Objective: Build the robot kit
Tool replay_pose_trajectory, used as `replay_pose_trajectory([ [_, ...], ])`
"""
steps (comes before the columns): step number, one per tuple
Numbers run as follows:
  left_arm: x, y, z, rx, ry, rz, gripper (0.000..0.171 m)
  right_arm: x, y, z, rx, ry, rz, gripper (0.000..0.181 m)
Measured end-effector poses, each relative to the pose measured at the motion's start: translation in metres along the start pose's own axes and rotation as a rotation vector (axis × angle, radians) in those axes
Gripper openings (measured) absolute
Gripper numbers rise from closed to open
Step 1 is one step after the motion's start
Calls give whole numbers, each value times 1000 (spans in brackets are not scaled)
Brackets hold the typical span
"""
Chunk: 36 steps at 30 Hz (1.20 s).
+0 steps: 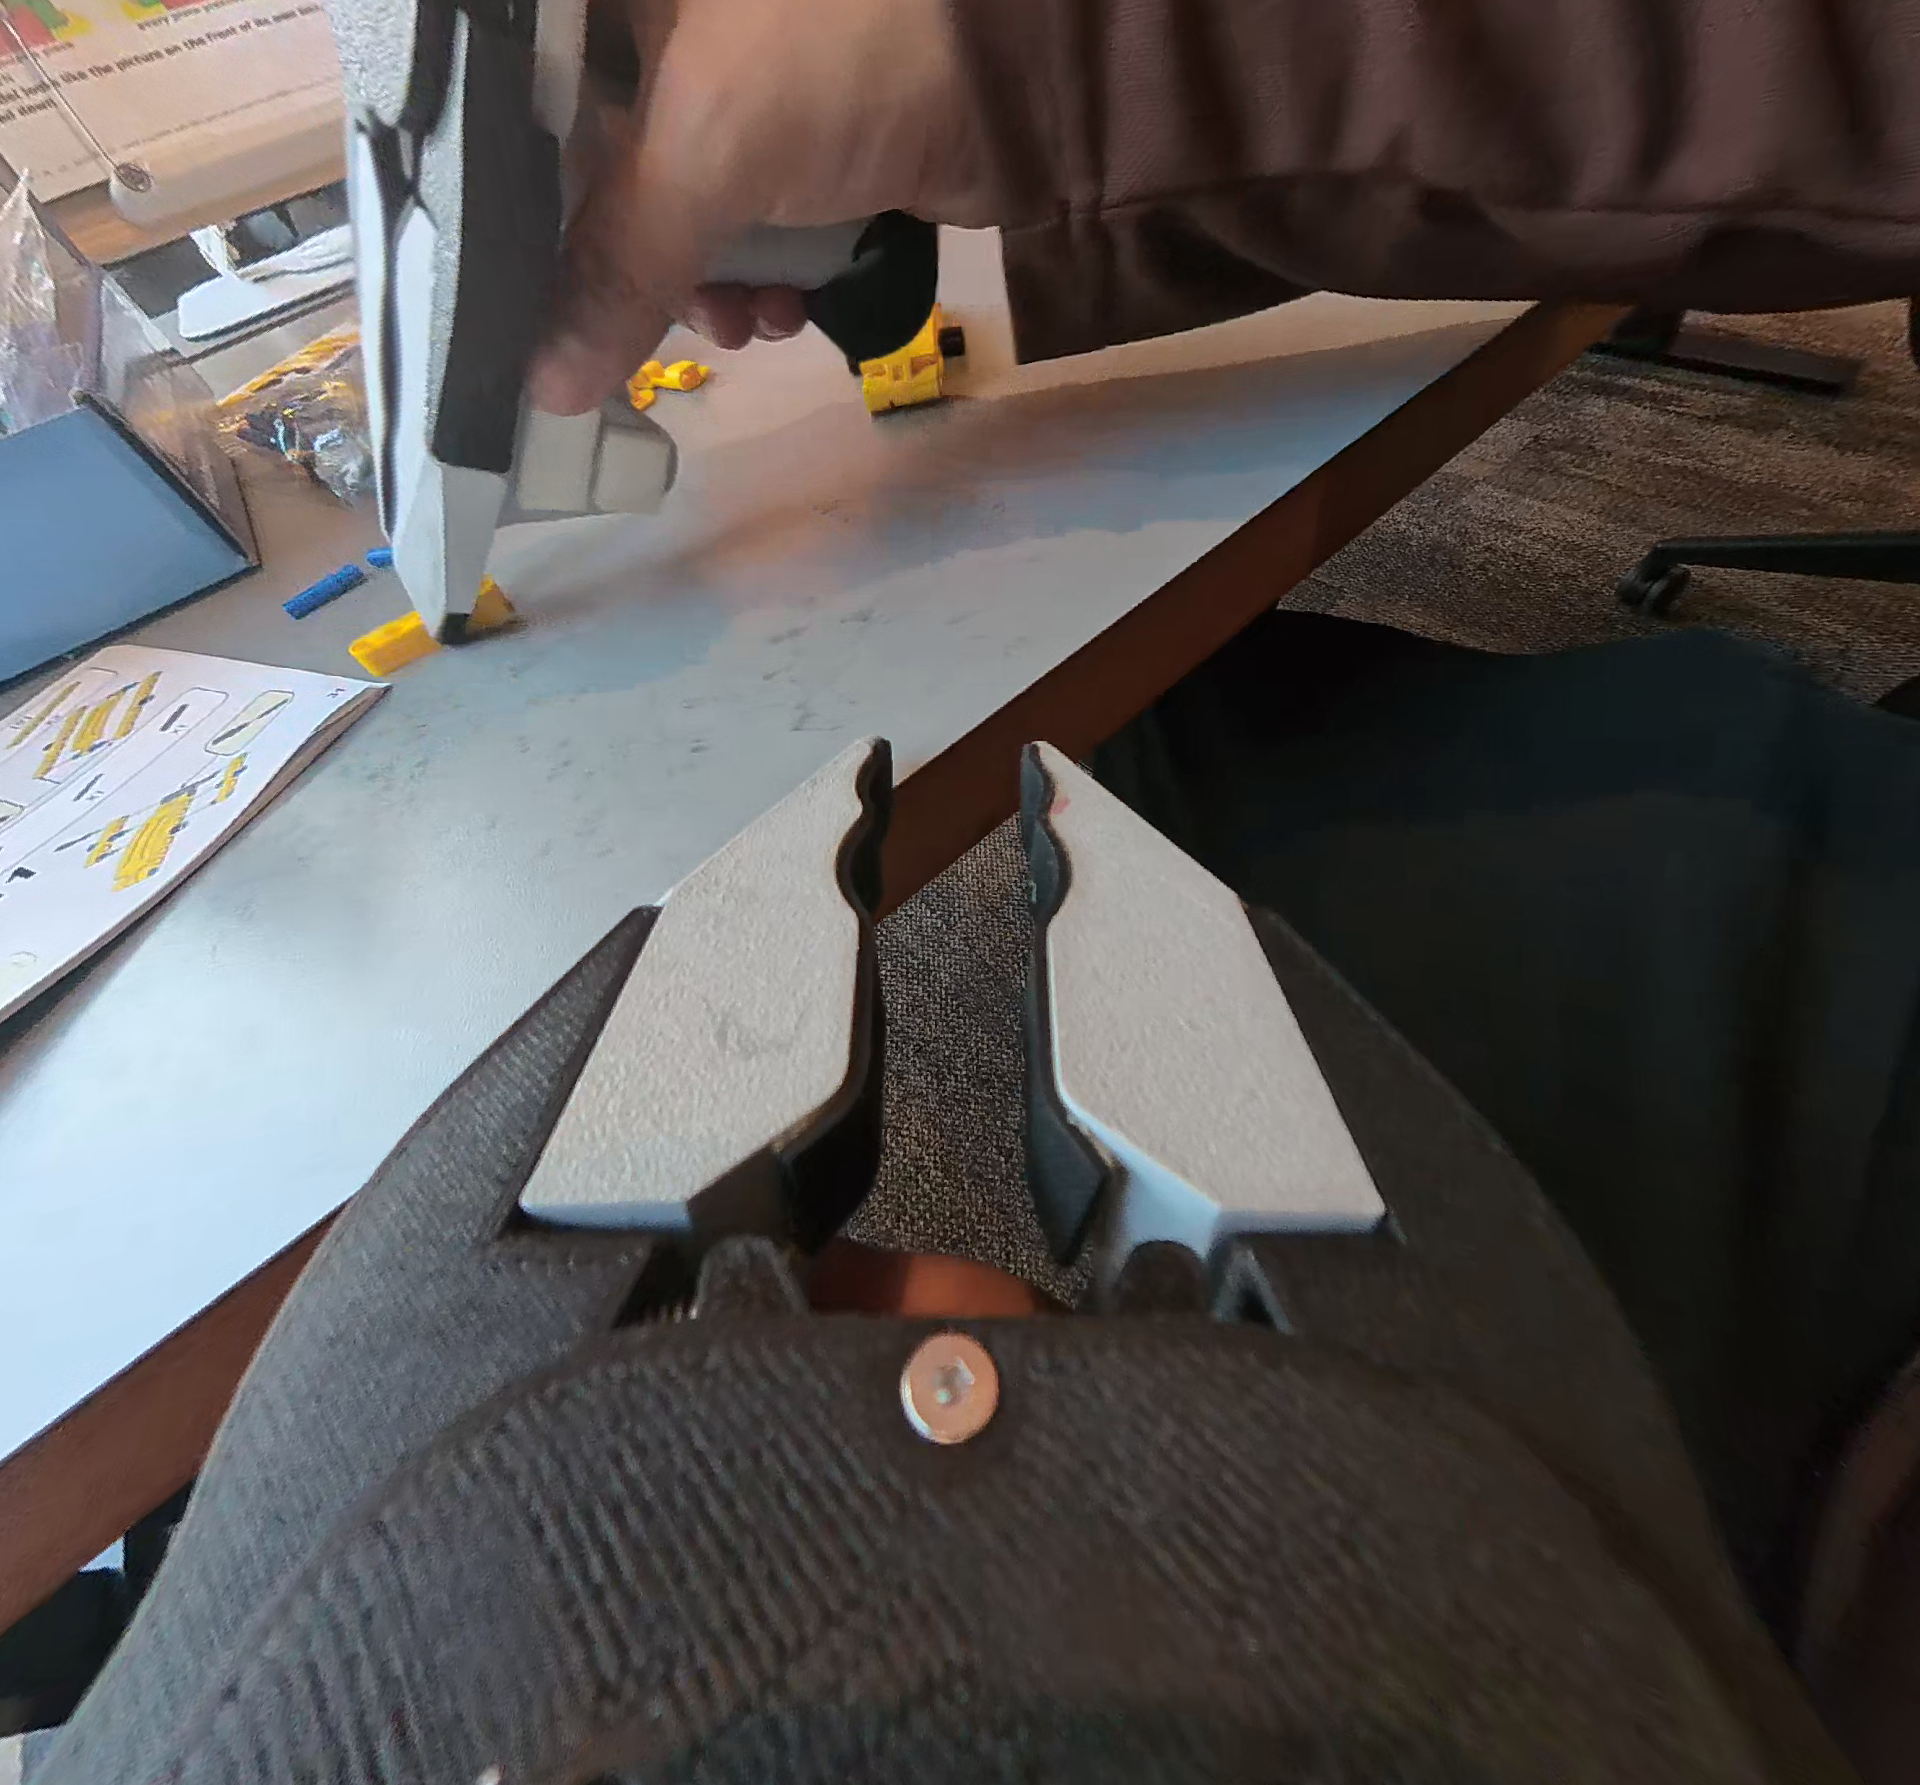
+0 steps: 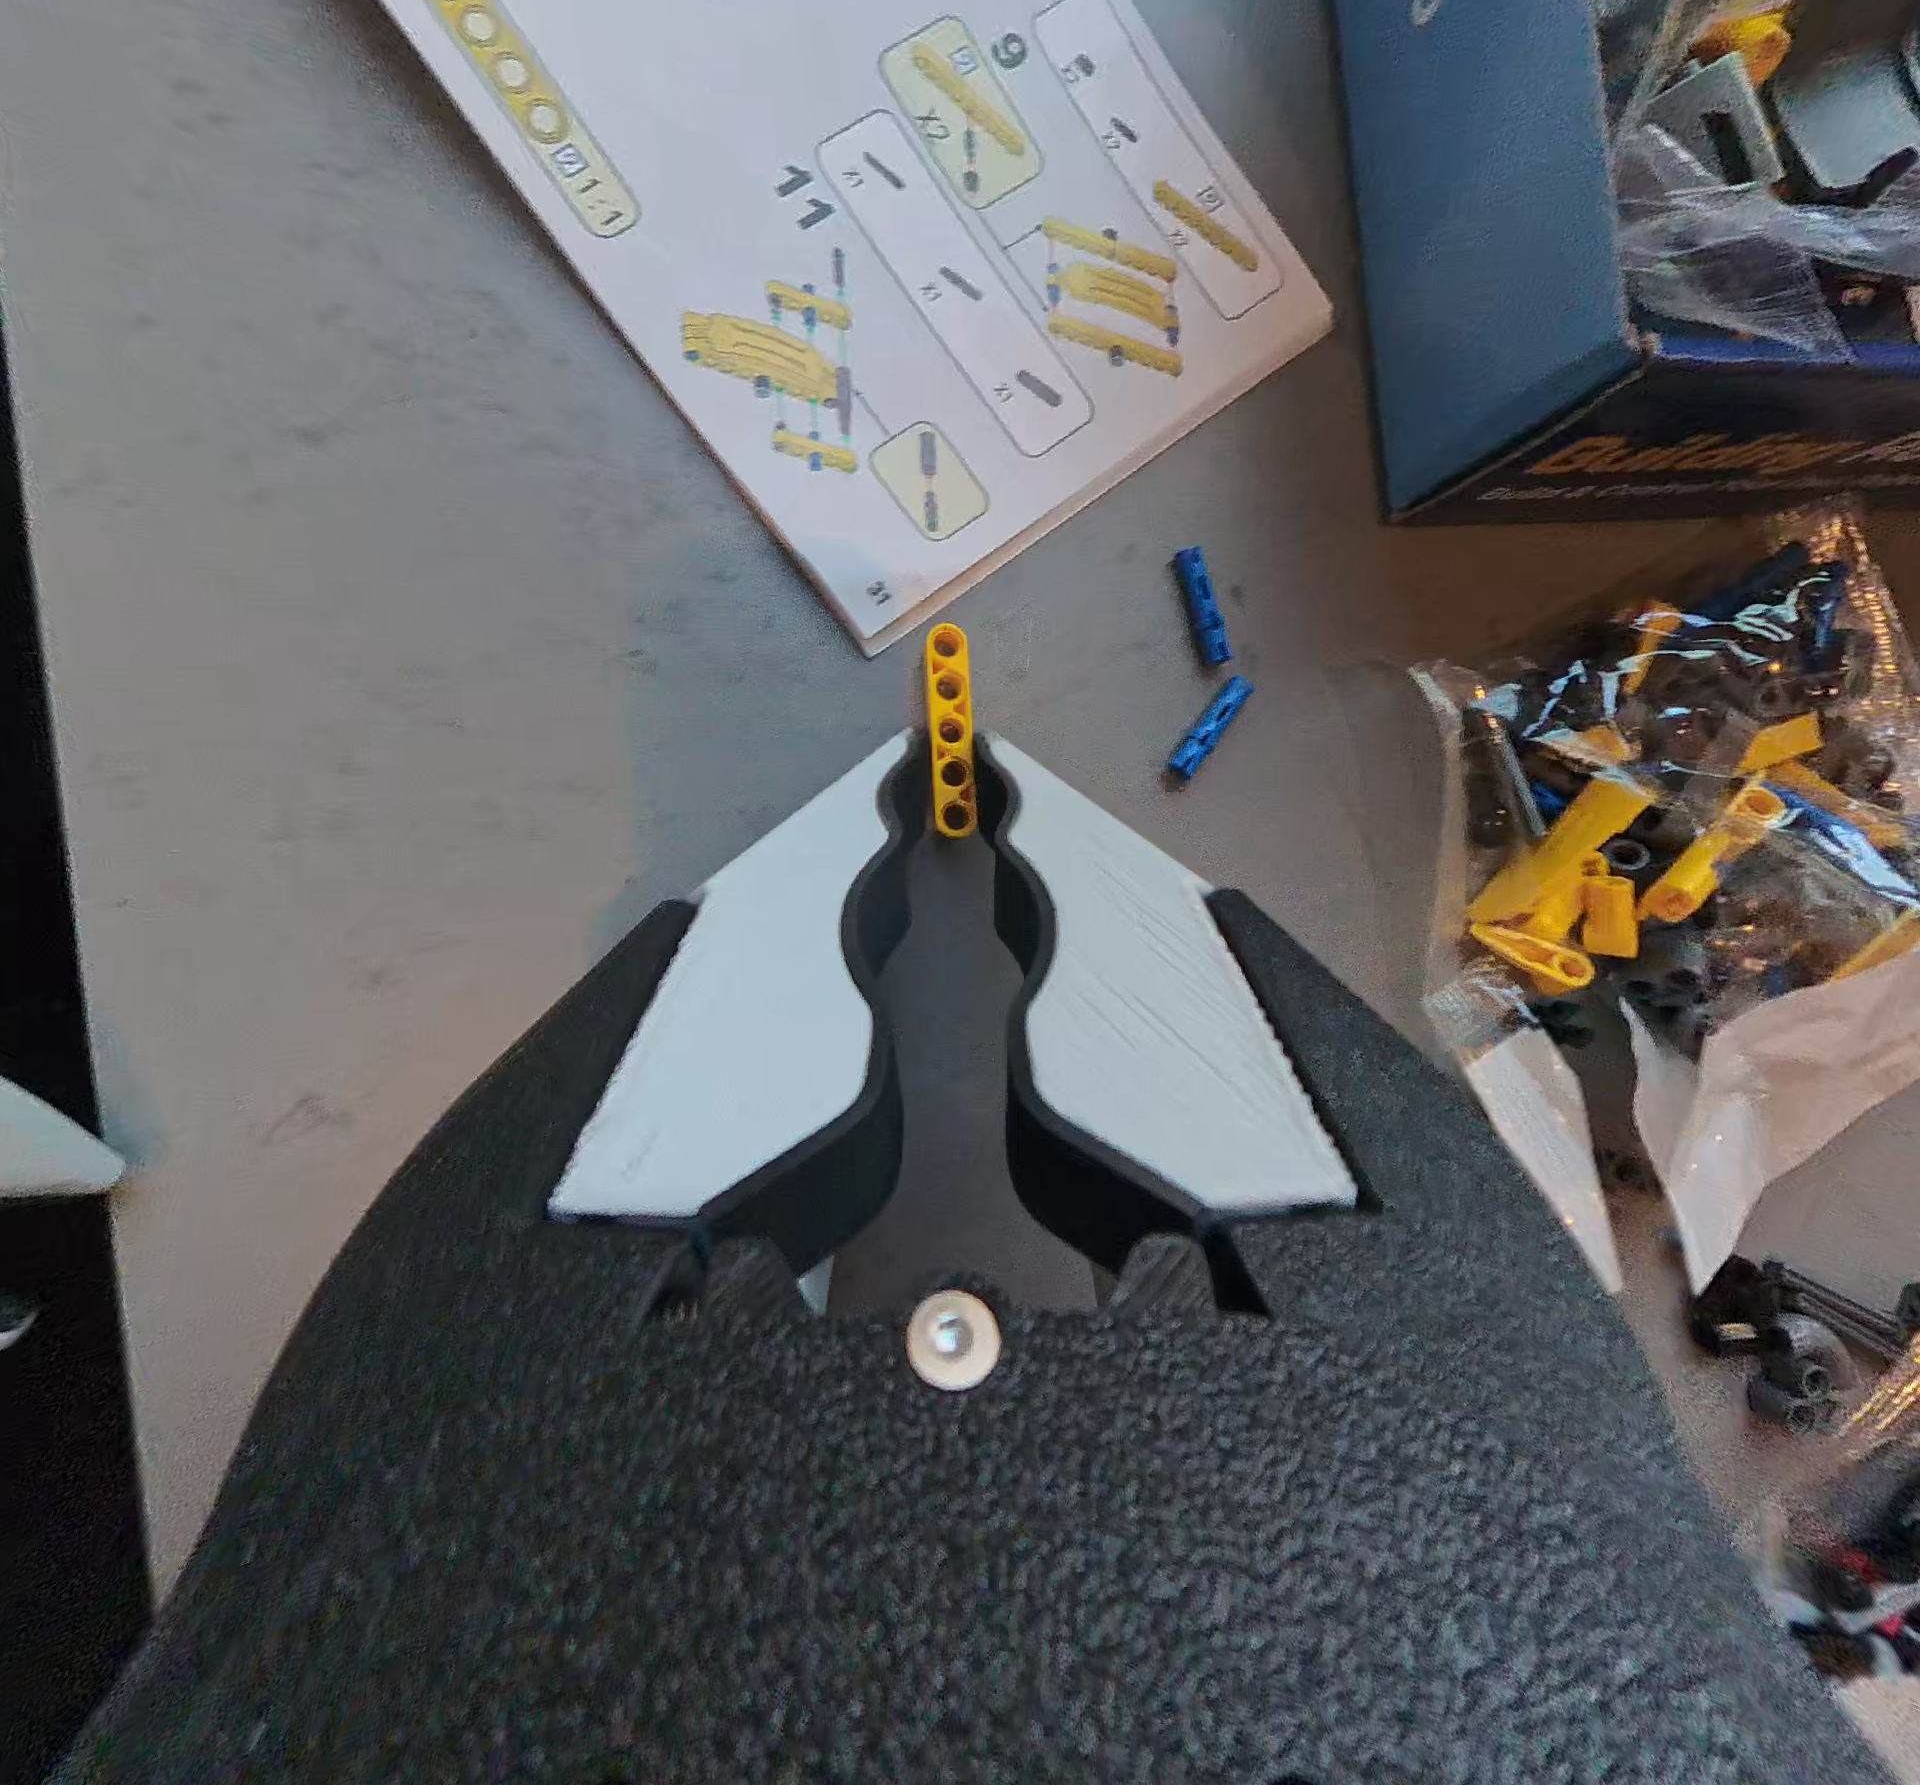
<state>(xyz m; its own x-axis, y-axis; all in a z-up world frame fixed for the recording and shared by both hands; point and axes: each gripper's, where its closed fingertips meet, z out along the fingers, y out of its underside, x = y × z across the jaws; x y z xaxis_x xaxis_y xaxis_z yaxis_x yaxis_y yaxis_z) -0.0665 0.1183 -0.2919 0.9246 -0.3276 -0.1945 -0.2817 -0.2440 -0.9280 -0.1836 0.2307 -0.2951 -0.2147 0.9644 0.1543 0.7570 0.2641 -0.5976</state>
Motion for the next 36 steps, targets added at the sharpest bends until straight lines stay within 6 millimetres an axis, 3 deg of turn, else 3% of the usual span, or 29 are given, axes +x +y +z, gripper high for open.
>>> replay_pose_trajectory([
  [5, 3, 0, 2, -2, 5, 17, 21, -26, 2, -8, 5, -50, -5, 11],
  [8, 5, 0, 4, -5, 4, 30, 21, -24, -3, -12, 39, -45, 20, 13],
  [12, 6, 0, 5, -5, 8, 31, 21, 0, -13, -16, 101, -9, 140, 17],
  [16, 7, 0, 5, -5, 12, 36, 21, 46, -1, -7, 36, 139, 269, 21],
  [22, 6, 0, 5, -3, 17, 30, 21, 59, -3, 14, 33, 132, 316, 20],
  [26, 7, 0, 5, -6, 24, 24, 21, 52, -5, 16, 37, 80, 311, 4],
  [36, 9, -1, 5, -4, 30, 29, 21, 19, 5, 2, -3, 55, 243, 4],
])
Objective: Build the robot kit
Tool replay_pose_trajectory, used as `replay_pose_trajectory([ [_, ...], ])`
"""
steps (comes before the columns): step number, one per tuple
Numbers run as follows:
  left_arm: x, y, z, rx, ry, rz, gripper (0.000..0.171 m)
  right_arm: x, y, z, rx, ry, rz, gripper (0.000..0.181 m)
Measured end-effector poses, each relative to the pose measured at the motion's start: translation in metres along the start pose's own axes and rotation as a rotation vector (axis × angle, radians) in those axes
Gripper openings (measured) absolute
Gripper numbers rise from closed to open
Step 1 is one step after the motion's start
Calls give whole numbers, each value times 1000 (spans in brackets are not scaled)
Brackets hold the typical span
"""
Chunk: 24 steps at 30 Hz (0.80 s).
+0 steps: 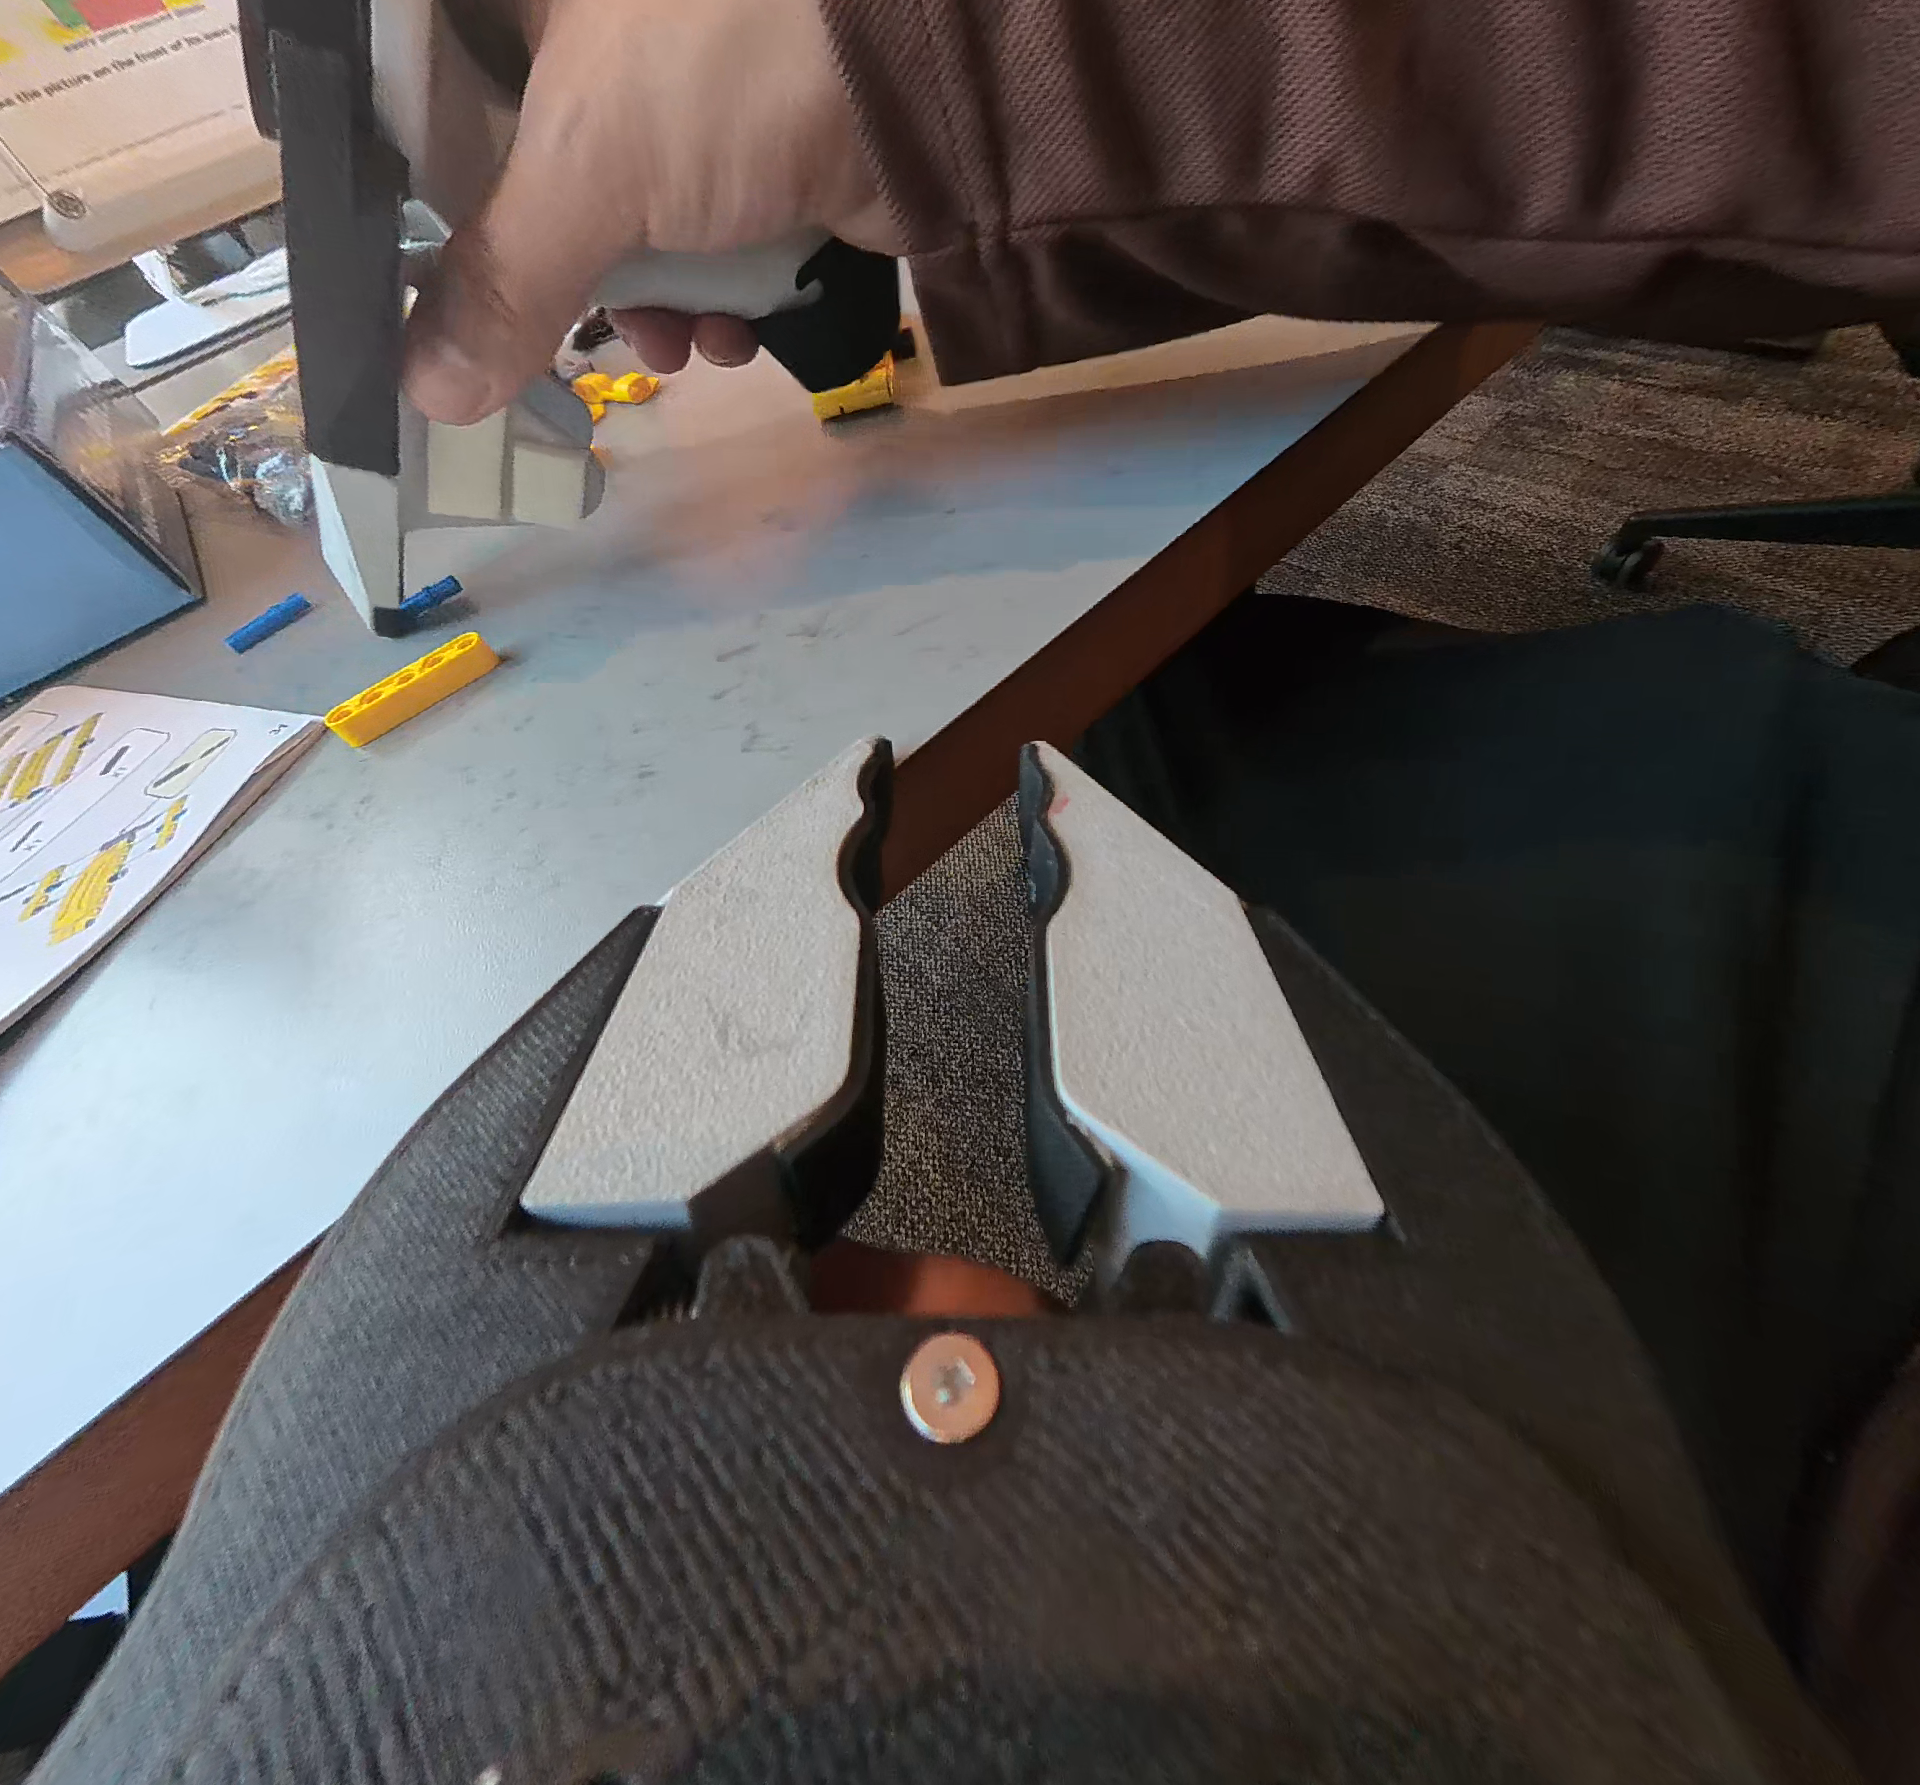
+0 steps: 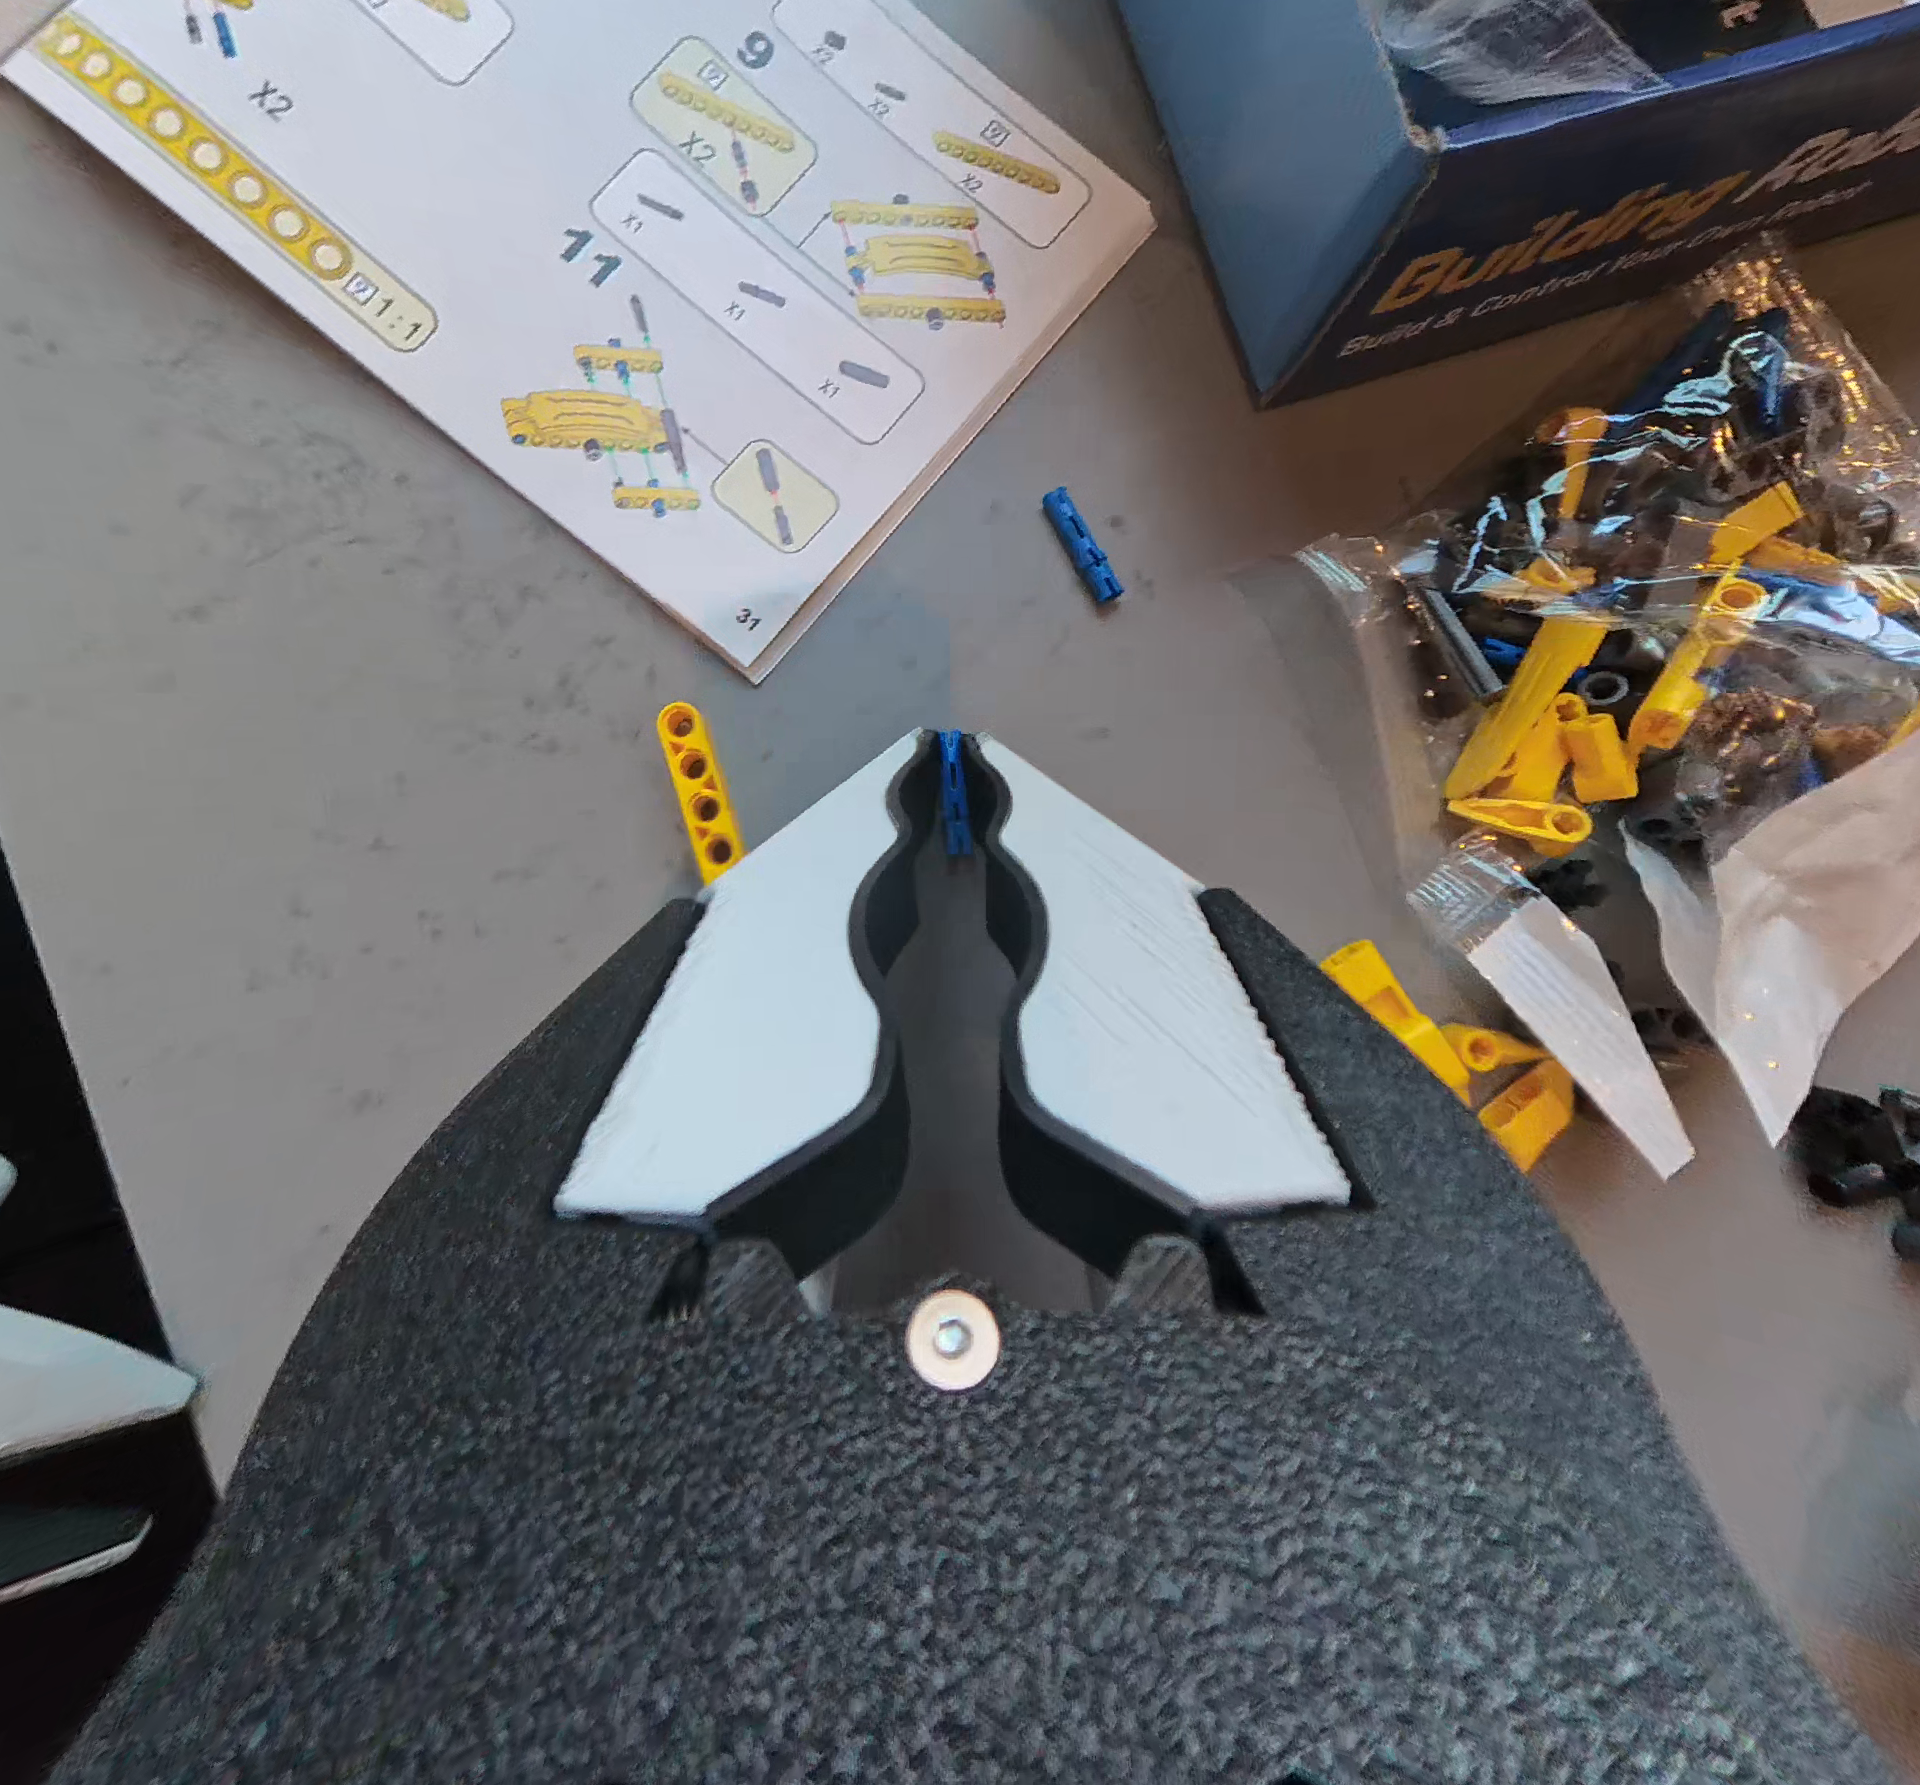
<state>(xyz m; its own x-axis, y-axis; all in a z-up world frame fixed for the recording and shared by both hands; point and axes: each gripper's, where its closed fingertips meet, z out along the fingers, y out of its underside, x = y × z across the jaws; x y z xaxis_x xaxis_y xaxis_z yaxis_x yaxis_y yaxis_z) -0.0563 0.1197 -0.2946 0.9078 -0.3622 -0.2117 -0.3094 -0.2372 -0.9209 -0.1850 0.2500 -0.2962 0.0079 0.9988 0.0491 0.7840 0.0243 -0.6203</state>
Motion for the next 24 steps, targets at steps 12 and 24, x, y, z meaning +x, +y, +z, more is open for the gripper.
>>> replay_pose_trajectory([
  [12, 1, 0, 1, -1, -3, 16, 21, 30, -38, 21, 4, -18, -56, 20],
  [24, 1, 0, 1, 0, 3, 4, 20, 13, -6, 7, -42, -128, 41, 4],
])
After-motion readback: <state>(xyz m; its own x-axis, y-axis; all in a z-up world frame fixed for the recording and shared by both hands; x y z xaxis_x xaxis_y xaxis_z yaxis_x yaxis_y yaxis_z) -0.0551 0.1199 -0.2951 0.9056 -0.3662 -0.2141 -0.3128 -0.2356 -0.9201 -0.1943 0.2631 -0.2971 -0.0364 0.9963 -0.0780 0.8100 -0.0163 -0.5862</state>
